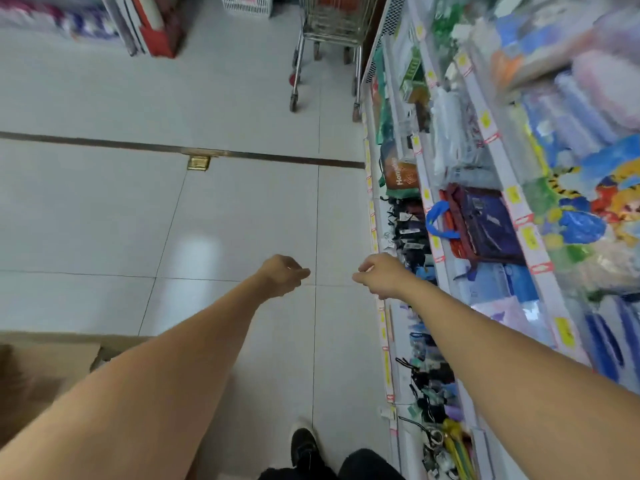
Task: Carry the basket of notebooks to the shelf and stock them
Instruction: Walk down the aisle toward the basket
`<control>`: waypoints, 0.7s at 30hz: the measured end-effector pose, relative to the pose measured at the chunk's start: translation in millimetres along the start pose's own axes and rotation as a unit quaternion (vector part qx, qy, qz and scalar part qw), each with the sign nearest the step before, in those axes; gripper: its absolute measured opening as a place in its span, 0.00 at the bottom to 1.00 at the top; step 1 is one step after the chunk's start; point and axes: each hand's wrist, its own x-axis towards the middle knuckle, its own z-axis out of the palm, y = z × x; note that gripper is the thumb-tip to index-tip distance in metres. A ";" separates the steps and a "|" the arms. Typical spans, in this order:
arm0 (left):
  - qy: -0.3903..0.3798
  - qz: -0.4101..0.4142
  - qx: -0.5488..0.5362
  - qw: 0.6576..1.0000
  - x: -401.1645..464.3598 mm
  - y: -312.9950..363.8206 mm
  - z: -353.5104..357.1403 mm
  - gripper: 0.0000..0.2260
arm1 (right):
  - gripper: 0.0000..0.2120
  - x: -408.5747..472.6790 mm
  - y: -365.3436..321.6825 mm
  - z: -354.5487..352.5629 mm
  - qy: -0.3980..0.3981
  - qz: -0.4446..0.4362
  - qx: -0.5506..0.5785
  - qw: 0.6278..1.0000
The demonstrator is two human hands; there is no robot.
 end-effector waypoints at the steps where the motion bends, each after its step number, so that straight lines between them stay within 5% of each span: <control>1: -0.001 0.005 0.003 1.000 16.4 15.1 -15.1 0.14 | 0.16 21.1 -15.9 -10.7 0.002 -0.010 0.002 1.000; 12: 0.035 -0.032 -0.003 0.999 239.1 129.4 -200.6 0.15 | 0.14 295.1 -173.0 -98.8 -0.078 0.001 -0.060 0.995; 21: 0.122 -0.004 -0.047 0.991 412.4 182.4 -465.2 0.09 | 0.09 517.9 -445.6 -157.7 -0.088 -0.051 -0.132 0.986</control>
